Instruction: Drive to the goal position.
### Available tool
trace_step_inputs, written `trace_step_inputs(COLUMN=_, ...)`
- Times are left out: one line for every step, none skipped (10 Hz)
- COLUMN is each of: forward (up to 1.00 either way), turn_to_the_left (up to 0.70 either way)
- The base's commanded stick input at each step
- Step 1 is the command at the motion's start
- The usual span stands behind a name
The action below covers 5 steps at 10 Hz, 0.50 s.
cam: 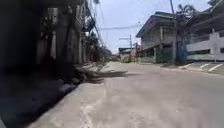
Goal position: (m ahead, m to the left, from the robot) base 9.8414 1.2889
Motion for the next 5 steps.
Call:
trace_step_inputs(forward=1.0, turn_to_the_left=-0.02)
trace_step_inputs(forward=1.0, turn_to_the_left=-0.02)
trace_step_inputs(forward=1.0, turn_to_the_left=-0.02)
trace_step_inputs(forward=1.0, turn_to_the_left=-0.02)
trace_step_inputs(forward=1.0, turn_to_the_left=-0.02)
